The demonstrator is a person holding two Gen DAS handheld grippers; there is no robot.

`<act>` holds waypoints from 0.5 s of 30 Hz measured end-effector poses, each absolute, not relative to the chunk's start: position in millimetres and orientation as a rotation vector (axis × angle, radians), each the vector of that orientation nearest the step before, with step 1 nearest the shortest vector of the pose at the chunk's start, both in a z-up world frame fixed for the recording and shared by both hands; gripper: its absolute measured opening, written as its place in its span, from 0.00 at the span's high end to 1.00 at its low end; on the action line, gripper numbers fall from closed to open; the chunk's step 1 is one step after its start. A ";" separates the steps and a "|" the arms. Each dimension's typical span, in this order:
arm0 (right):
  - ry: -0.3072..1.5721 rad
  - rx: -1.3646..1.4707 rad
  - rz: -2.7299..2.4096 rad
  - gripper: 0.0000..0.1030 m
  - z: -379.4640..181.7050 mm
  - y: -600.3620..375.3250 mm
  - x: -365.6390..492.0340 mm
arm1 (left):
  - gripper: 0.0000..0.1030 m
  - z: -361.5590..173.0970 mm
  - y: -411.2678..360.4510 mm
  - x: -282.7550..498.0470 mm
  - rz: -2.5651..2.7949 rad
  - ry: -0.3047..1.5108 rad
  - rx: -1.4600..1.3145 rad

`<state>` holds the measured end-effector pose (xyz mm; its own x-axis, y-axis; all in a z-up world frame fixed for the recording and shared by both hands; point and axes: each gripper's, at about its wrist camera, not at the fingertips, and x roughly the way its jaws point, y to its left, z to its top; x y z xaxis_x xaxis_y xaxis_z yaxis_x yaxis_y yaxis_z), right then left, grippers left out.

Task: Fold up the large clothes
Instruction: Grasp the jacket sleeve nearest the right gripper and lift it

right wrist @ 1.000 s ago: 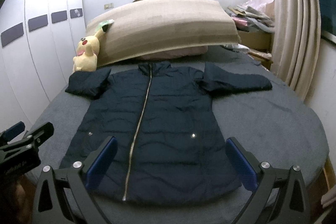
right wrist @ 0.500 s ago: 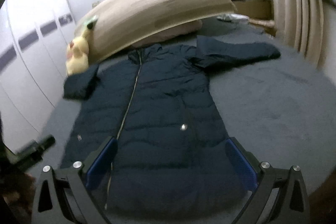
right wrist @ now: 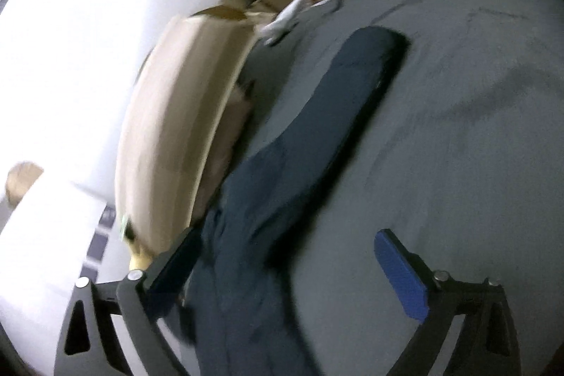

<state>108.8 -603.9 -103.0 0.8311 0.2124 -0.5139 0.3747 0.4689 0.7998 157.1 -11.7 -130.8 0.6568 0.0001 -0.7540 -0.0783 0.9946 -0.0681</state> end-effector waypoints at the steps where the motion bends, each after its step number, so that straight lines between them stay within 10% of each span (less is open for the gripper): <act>1: 0.616 1.109 -0.134 0.15 -107.2 -615.8 119.4 | 0.00 -132.0 -13.8 161.8 0.040 0.847 -0.101; 4: 0.630 1.127 -0.198 0.29 -120.7 -643.0 154.1 | 0.00 -136.1 -20.9 176.6 0.035 0.820 -0.108; 15: 0.665 1.108 -0.399 0.29 -157.6 -708.6 251.1 | 0.00 -187.8 -30.1 217.2 0.021 0.916 -0.123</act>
